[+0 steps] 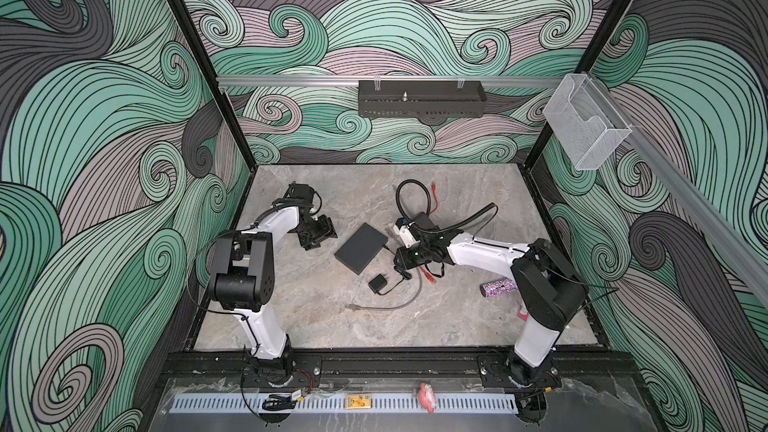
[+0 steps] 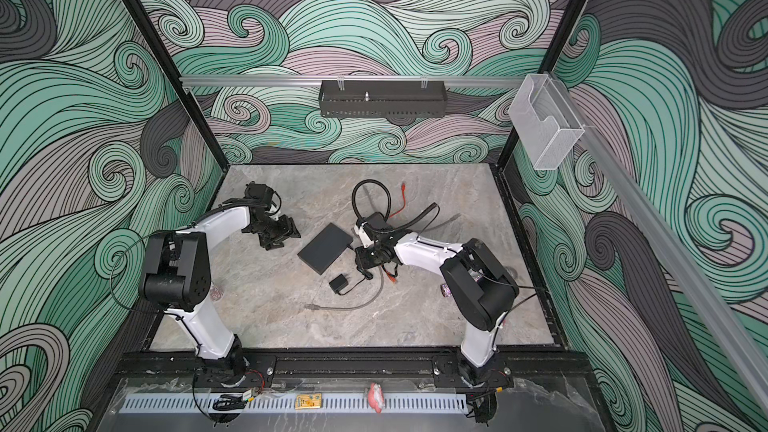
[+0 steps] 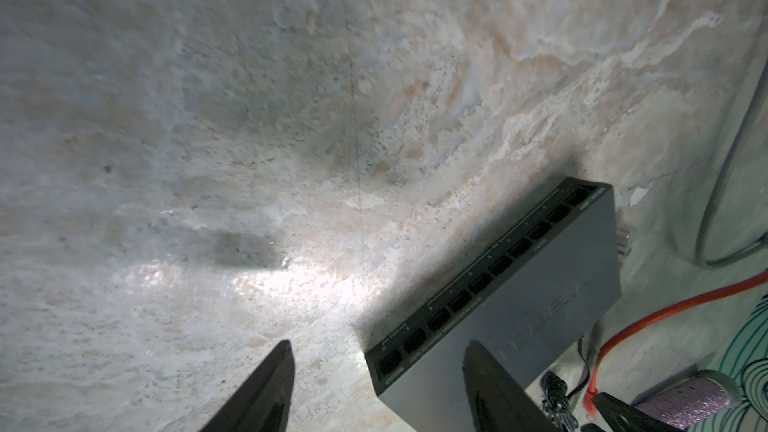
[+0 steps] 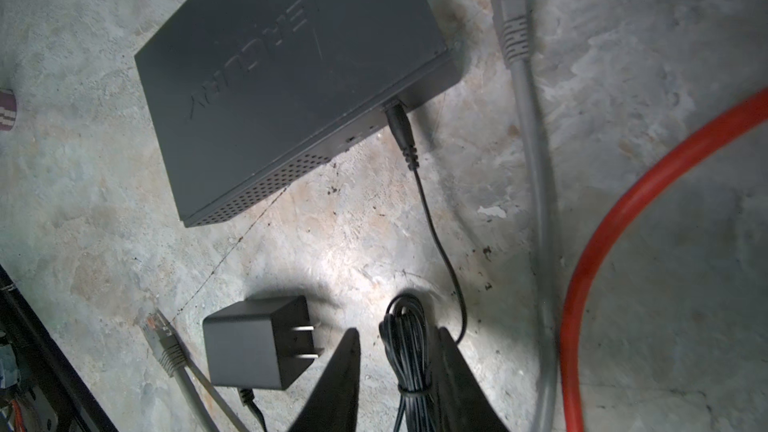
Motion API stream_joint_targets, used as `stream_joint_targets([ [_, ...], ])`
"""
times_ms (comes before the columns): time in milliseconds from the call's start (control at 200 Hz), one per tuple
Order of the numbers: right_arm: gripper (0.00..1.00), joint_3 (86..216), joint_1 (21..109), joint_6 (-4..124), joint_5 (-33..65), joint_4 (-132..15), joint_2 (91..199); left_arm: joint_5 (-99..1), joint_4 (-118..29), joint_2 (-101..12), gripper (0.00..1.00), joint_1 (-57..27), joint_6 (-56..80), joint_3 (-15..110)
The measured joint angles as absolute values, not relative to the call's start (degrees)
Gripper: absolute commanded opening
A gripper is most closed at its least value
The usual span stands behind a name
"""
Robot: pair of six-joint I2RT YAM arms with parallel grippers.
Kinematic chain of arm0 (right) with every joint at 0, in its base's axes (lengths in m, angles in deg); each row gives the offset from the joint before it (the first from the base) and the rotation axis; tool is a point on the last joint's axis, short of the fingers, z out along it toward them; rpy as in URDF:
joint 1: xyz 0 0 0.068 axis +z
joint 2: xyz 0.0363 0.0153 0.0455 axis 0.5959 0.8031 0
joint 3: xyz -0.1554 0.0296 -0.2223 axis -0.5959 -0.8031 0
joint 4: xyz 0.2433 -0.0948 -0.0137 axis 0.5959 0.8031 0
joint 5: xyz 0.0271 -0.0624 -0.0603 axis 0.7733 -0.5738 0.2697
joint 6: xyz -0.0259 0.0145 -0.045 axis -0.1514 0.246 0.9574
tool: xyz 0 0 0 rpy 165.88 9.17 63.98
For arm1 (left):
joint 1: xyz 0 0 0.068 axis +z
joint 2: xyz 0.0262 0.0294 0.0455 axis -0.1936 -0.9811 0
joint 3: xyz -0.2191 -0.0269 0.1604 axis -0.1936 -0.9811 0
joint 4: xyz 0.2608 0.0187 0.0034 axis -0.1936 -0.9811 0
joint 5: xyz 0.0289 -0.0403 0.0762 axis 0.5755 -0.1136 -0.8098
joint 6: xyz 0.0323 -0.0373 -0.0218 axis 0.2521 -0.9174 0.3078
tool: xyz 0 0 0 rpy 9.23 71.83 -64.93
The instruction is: Insert the plug into the switch port
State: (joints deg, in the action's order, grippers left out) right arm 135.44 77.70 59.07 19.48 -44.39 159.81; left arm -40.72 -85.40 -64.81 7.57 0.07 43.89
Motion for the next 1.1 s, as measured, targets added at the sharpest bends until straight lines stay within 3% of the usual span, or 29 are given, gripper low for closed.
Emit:
stream_joint_targets([
  [1101,0.31,147.14,77.37,51.51,25.62,-53.44,174.13,-30.76,-75.1,-64.24,0.62,7.33,-5.13,33.71],
])
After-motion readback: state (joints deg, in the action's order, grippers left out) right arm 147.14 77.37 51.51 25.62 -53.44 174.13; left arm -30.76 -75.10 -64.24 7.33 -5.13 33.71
